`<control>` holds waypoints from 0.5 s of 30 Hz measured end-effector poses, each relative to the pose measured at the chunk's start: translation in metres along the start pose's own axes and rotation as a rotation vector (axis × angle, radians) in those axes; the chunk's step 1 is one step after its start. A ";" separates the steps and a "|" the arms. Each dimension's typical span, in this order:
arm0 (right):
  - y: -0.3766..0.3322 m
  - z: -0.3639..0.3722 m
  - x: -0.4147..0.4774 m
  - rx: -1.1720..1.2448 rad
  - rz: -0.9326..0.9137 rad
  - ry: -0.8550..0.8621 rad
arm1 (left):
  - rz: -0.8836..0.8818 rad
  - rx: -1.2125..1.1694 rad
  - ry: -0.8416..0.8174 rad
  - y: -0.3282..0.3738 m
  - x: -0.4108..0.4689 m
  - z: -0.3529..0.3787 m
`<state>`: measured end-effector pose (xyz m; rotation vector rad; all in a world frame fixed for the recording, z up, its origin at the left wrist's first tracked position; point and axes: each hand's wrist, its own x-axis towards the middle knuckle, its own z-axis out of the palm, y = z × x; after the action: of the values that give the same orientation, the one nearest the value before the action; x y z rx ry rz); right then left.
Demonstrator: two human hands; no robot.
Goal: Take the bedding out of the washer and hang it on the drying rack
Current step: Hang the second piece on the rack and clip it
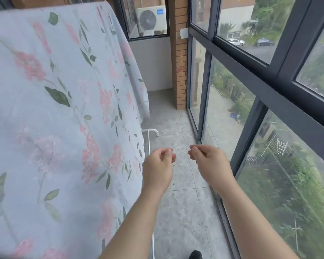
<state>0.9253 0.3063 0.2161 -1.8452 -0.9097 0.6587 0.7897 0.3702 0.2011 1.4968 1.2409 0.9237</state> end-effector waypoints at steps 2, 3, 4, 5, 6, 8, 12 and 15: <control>-0.005 0.000 0.038 -0.030 -0.021 -0.020 | -0.001 -0.018 0.027 0.004 0.039 0.013; -0.008 0.001 0.063 -0.047 -0.034 -0.026 | 0.000 -0.034 0.040 0.007 0.065 0.022; -0.010 0.002 0.087 -0.068 -0.039 -0.034 | -0.006 -0.048 0.044 0.009 0.089 0.031; -0.014 0.002 0.109 -0.086 -0.045 -0.034 | -0.010 -0.058 0.043 0.012 0.112 0.038; -0.019 0.001 0.129 -0.107 -0.040 -0.037 | -0.018 -0.055 0.037 0.017 0.133 0.045; -0.031 -0.001 0.173 -0.143 -0.035 -0.051 | -0.027 -0.041 0.035 0.029 0.178 0.056; -0.050 0.000 0.256 -0.155 -0.033 -0.047 | 0.001 -0.015 0.057 0.056 0.266 0.070; -0.058 0.005 0.313 -0.139 -0.030 -0.049 | 0.028 -0.021 0.066 0.069 0.322 0.080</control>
<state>1.0850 0.5801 0.2493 -1.9418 -1.0353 0.6380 0.9479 0.6674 0.2407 1.4806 1.2564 1.0084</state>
